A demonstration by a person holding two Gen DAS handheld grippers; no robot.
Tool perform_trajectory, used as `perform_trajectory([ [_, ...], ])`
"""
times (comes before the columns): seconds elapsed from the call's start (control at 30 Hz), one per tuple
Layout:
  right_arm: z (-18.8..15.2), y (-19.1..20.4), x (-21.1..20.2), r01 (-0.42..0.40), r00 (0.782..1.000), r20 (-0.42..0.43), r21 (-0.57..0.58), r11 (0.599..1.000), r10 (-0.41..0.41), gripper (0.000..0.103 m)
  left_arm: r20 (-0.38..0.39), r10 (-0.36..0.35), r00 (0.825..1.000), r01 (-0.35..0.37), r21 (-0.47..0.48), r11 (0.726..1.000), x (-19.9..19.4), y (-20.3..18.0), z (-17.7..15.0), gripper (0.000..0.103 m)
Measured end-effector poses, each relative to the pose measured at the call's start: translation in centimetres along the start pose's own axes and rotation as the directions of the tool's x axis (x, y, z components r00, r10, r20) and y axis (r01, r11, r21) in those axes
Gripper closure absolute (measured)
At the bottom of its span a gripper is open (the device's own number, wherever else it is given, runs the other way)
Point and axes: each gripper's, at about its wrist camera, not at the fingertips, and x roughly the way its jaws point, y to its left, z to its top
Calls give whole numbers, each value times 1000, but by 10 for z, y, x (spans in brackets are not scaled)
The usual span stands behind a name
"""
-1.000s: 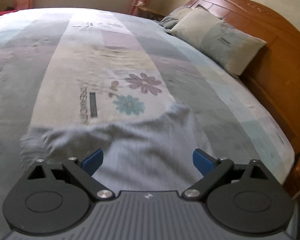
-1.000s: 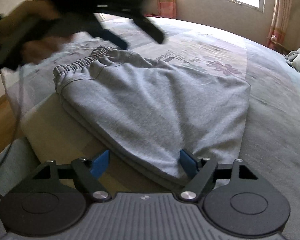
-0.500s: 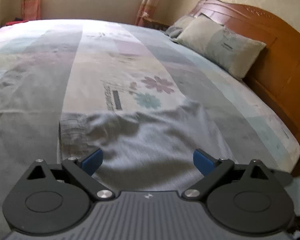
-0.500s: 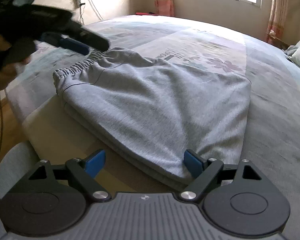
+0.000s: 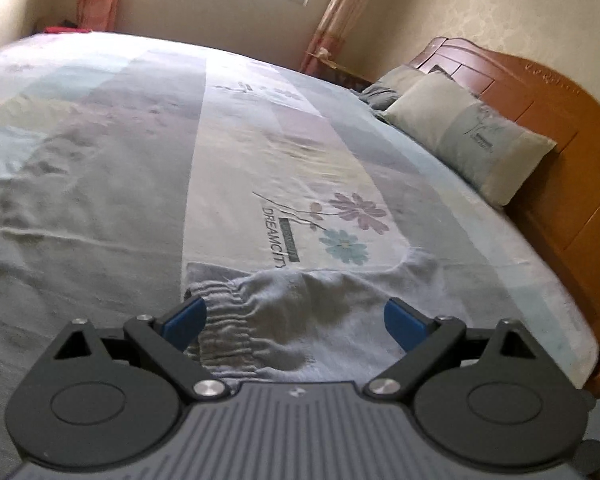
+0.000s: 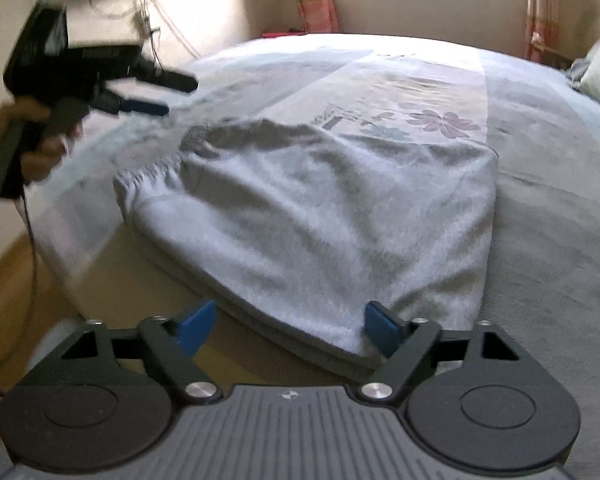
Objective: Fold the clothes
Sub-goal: 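Lower both open tools to the waistband end of the stack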
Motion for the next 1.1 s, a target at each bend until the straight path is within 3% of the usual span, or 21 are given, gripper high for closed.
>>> perform_trajectory([
  [0.1, 6, 1, -5, 0, 1000, 23, 1, 1000, 0, 21, -33, -67, 997, 67, -8, 998, 14, 0, -8, 8],
  [0.27, 11, 3, -6, 25, 999, 22, -9, 1000, -25, 21, -66, -6, 998, 8, 29, 1000, 58, 5, -15, 9],
  [0.4, 10, 1, -7, 37, 999, 15, -4, 999, -37, 21, -76, 27, 997, -23, 62, 998, 68, 1, -3, 8],
  [0.57, 12, -1, -12, 37, 999, 28, 4, 999, -38, 21, -62, 12, 998, -9, 50, 999, 42, -9, -3, 8],
  [0.7, 18, -8, -16, 40, 998, 50, 27, 999, -41, 21, -67, -31, 997, 37, 88, 995, 18, -22, -24, 7],
  [0.83, 18, -20, -13, 30, 999, 36, 78, 996, -33, 21, -119, 23, 993, -4, 154, 988, 14, -24, -55, 7],
  [0.97, 14, -32, -9, 54, 998, 7, 128, 990, -55, 21, -102, 74, 992, -56, 165, 985, -7, -36, -49, 7],
  [1.1, 16, -41, -14, 33, 999, 35, 178, 983, -40, 20, -81, -22, 997, 32, 136, 990, -16, -40, -40, 7],
])
